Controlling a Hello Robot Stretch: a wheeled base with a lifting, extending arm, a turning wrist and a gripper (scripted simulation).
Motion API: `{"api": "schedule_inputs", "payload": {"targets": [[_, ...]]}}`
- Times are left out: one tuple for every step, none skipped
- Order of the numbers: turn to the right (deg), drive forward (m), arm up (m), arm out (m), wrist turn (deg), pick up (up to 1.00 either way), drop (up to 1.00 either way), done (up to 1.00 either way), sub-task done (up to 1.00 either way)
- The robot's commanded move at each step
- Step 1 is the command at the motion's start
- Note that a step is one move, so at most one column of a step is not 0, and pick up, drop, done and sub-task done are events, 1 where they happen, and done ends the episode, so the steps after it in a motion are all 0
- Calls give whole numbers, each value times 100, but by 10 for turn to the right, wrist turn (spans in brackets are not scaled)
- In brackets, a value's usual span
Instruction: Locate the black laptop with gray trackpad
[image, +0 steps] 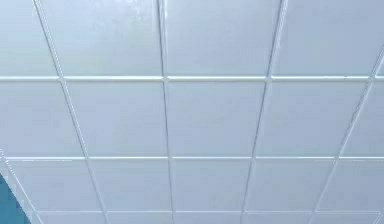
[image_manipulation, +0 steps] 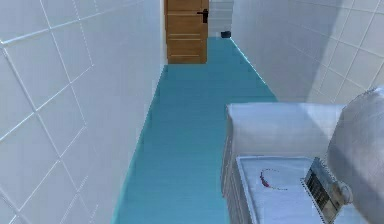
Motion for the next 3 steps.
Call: {"api": "schedule_inputs", "payload": {"targets": [[0, 5, 0, 0, 0, 0, 0, 0, 0], [-450, 0, 0, 0, 0, 0, 0, 0, 0], [-90, 0, 0, 0, 0, 0, 0, 0, 0]]}}
